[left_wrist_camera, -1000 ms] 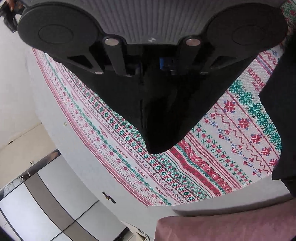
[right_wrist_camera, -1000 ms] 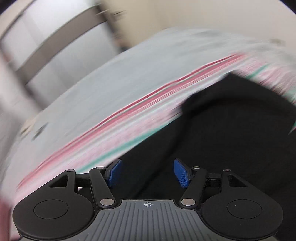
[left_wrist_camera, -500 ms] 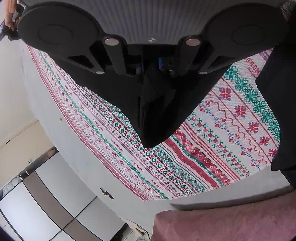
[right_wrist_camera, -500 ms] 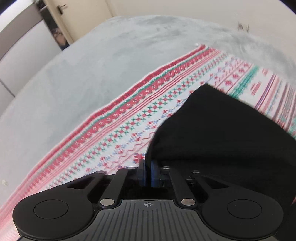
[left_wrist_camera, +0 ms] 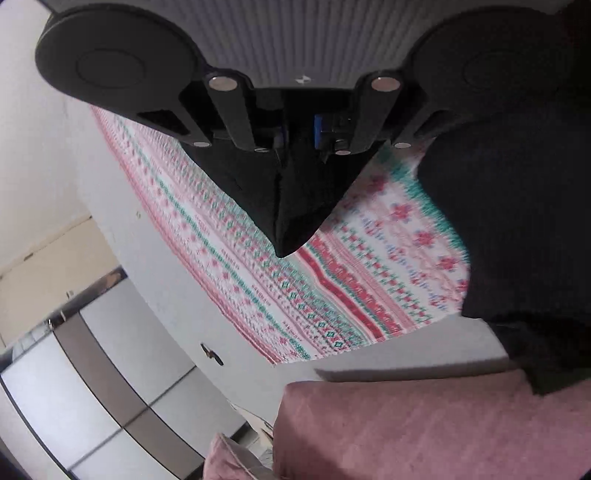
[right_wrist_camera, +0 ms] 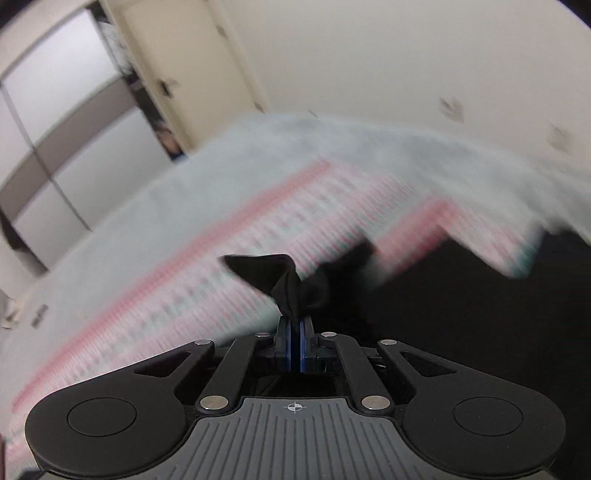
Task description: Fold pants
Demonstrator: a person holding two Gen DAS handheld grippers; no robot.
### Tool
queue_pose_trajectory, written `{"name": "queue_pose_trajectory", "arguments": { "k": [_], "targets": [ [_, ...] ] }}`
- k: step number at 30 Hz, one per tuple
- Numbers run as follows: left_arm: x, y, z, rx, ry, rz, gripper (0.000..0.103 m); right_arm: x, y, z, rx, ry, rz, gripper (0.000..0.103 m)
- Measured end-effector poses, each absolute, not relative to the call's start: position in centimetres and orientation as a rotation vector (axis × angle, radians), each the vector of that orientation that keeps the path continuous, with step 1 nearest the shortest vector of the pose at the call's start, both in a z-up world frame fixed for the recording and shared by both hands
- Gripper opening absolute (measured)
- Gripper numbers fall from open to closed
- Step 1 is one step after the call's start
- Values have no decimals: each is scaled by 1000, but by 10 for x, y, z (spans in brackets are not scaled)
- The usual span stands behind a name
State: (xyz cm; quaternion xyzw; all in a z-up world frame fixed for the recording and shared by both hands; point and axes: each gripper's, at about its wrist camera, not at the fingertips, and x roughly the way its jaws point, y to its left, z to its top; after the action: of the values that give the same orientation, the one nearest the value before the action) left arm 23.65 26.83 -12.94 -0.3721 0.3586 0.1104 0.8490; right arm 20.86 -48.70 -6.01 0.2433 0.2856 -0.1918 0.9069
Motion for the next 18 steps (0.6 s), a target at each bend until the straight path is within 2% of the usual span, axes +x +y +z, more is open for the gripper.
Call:
{"name": "queue_pose_trajectory", "arguments": {
  "k": [5, 11, 17, 18],
  "targets": [
    [212, 264, -132, -724, 794, 235, 29, 169, -495, -117, 599, 724, -538, 5],
    [200, 255, -140, -643, 837, 226, 29, 151, -487, -111, 452, 704, -598, 4],
    [191, 237, -144, -504, 864, 221, 29, 151, -498, -106, 451, 688, -595, 3],
    [190, 234, -145, -476, 870, 220, 29, 154, -503, -109, 464, 705, -603, 6]
  ]
}}
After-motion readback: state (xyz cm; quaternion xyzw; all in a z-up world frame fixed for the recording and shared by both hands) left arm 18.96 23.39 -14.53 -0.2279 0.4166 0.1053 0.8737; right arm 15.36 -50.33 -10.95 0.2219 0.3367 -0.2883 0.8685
